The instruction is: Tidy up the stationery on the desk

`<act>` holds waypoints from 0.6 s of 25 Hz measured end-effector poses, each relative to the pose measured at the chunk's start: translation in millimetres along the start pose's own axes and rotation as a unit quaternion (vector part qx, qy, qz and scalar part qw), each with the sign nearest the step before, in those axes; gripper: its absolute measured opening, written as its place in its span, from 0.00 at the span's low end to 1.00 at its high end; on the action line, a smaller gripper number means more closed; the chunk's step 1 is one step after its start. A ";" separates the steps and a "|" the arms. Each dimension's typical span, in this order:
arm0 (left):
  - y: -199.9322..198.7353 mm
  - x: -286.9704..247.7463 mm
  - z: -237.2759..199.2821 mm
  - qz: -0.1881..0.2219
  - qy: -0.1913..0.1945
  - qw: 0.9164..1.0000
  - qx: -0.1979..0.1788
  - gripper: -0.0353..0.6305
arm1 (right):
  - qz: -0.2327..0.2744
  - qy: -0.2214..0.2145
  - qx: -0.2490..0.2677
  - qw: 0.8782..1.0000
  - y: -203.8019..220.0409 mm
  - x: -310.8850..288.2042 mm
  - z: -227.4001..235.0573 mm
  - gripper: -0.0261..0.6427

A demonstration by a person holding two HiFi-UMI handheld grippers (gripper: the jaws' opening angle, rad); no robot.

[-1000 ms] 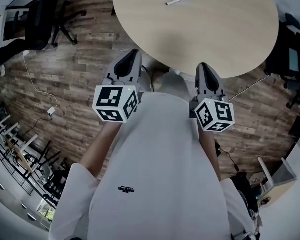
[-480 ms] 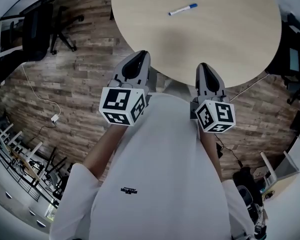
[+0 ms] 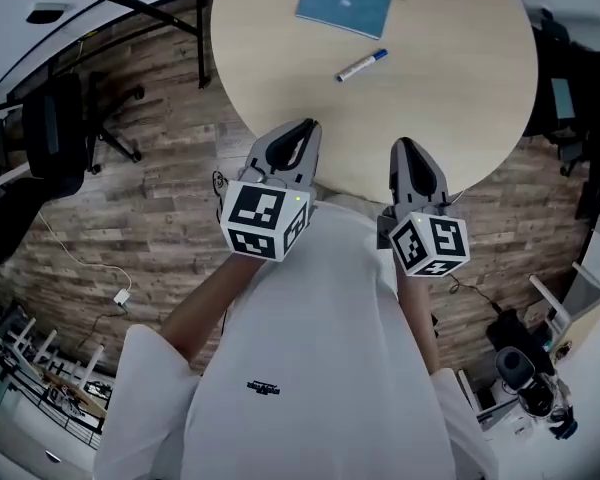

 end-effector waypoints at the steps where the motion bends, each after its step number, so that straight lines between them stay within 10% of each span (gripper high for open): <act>1: -1.0 -3.5 -3.8 -0.006 0.007 1.000 -0.002 0.10 | -0.001 0.006 0.000 1.000 -0.6 -2.0 -2.1 0.10; 15: -18.0 -69.5 -7.5 -0.021 -0.009 1.000 -0.020 0.10 | -0.026 -0.043 0.016 0.999 -9.6 -51.9 31.1 0.10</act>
Point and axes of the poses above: the fingertips, and each gripper's own axes: x backward along the fingers, z to its right, y out of its underside, the point moved 4 cm from there along x, backward along the fingers, and after that the axes turned 4 degrees about z, right-handed, at the moved point
